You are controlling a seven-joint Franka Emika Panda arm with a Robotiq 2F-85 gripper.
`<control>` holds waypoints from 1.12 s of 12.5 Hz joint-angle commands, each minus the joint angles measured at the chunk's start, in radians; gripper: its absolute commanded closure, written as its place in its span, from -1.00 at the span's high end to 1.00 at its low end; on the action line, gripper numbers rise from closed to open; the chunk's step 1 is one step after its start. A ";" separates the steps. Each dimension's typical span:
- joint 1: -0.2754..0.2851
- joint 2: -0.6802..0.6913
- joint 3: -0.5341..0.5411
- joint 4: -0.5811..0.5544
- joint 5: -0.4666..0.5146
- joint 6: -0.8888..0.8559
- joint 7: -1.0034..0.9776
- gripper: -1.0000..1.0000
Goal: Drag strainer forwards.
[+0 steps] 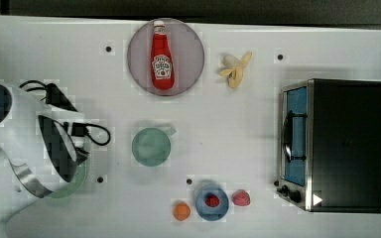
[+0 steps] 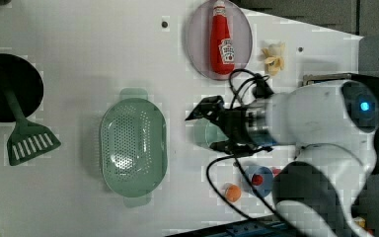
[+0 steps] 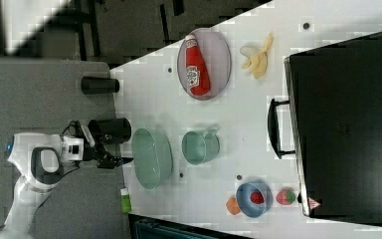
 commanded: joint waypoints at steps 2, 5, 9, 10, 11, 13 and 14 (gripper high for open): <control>0.056 0.075 0.013 0.012 -0.127 0.115 0.361 1.00; 0.103 0.176 0.013 0.013 -0.230 0.161 0.570 1.00; 0.140 0.305 0.005 0.017 -0.343 0.277 0.752 1.00; 0.143 0.333 0.003 0.019 -0.365 0.311 0.770 1.00; 0.144 0.358 0.001 0.022 -0.382 0.338 0.780 1.00; 0.149 0.401 -0.003 0.040 -0.394 0.358 0.786 1.00; 0.154 0.416 -0.009 0.051 -0.394 0.358 0.787 1.00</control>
